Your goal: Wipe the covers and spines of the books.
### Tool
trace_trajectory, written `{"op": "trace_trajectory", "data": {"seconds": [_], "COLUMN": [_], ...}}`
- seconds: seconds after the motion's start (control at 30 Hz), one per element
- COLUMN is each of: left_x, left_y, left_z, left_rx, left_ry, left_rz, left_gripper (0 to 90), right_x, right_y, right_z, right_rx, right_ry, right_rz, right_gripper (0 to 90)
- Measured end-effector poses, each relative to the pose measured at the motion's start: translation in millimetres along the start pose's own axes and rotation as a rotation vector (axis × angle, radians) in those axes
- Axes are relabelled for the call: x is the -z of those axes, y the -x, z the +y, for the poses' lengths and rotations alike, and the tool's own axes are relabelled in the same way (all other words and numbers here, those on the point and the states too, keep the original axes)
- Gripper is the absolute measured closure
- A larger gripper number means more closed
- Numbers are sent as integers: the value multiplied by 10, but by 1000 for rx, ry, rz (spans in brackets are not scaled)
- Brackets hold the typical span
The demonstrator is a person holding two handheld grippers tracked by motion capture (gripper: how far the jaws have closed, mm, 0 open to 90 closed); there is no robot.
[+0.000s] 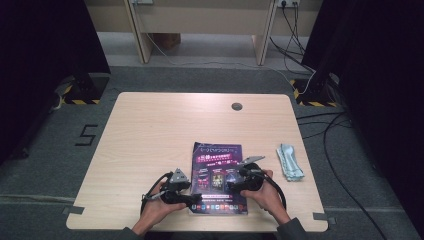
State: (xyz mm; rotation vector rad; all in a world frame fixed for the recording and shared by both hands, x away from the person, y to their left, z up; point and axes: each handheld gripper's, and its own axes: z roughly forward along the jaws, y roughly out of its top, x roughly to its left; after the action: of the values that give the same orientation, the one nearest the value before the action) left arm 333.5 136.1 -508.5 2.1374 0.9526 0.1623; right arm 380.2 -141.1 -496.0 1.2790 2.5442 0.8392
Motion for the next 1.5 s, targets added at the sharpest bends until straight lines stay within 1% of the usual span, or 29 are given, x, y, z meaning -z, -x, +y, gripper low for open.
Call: {"op": "trace_trajectory", "data": {"seconds": [0.03, 0.13, 0.2, 0.23, 0.27, 0.3, 0.33, 0.37, 0.43, 0.47, 0.5, 0.53, 0.57, 0.63, 0.67, 0.7, 0.73, 0.77, 0.8, 0.83, 0.87, 0.93, 1.0, 1.03, 1.07, 1.17, 1.2, 1.23, 1.5], "left_x": [2, 7, 11, 13, 22, 59, 59, 103, 121, 134, 151, 151, 161, 166, 166, 166, 168, 172, 172, 178, 178, 188, 193, 185, 177, 157, 157, 153, 143], "left_y": [2, -5, -23, -35, -51, -96, -96, -147, -176, -198, -238, -238, -261, -271, -271, -274, -281, -296, -296, -314, -314, -326, -317, -294, -282, -250, -250, -241, -232], "left_z": [-3, -5, -5, -5, -2, 9, 9, 18, 16, 10, -5, -5, -18, -27, -27, -30, -33, -40, -40, -52, -52, -60, -63, -64, -64, -65, -65, -63, -69], "left_rx": [-1, 2, 5, 10, 14, 37, 37, 55, 55, 59, 59, 59, 79, 79, 79, 80, 81, 86, 86, 97, 97, 104, 103, 103, 99, 94, 94, 93, 92], "left_ry": [-1, -1, 2, 7, 15, 54, 54, 80, 84, 86, 75, 75, 74, 62, 62, 59, 57, 52, 52, 51, 51, 49, 48, 47, 45, 37, 37, 35, 34], "left_rz": [-2, -6, -11, -4, 1, 8, 8, 22, 31, 44, 66, 66, 71, 78, 78, 82, 84, 90, 90, 95, 95, 100, 98, 93, 86, 70, 70, 63, 60], "left_gripper": [384, 386, 367, 367, 347, 321, 308, 302, 295, 288, 284, 279, 274, 249, 232, 226, 226, 216, 208, 204, 201, 197, 196, 195, 194, 195, 194, 195, 191], "right_x": [10, 25, 33, 46, 66, 130, 130, 222, 270, 332, 353, 353, 394, 446, 446, 516, 516, 600, 600, 686, 686, 781, 839, 881, 891, 903, 903, 899, 823], "right_y": [-13, -8, 9, 26, 45, 102, 102, 161, 192, 280, 333, 333, 448, 572, 572, 692, 692, 800, 800, 911, 911, 1029, 1123, 1214, 1257, 1357, 1357, 1399, 1490], "right_z": [-15, -46, -38, -27, -17, 9, 9, 39, 48, 52, 45, 45, 17, -5, -5, -22, -22, -37, -37, -52, -52, -82, -113, -153, -177, -233, -233, -264, -323], "right_rx": [-6, 18, 20, 18, 22, 46, 46, 35, 26, 24, 18, 18, 4, -26, -26, -68, -68, -84, -84, -105, -105, -144, -154, -175, -180, -209, -209, -222, -228], "right_ry": [-1, 2, -4, -8, 2, 48, 48, 87, 98, 118, 119, 119, 125, 125, 125, 136, 136, 143, 143, 156, 156, 165, 175, 172, 170, 160, 160, 148, 109], "right_rz": [5, 15, 25, 24, 27, 44, 44, 29, 13, -17, -22, -22, -42, -59, -59, -75, -75, -109, -109, -140, -140, -171, -192, -219, -227, -241, -241, -252, -269], "right_gripper": [197, 197, 225, 263, 264, 252, 252, 239, 227, 202, 198, 198, 192, 179, 179, 178, 178, 181, 181, 226, 226, 297, 313, 357, 370, 394, 394, 424, 457]}}
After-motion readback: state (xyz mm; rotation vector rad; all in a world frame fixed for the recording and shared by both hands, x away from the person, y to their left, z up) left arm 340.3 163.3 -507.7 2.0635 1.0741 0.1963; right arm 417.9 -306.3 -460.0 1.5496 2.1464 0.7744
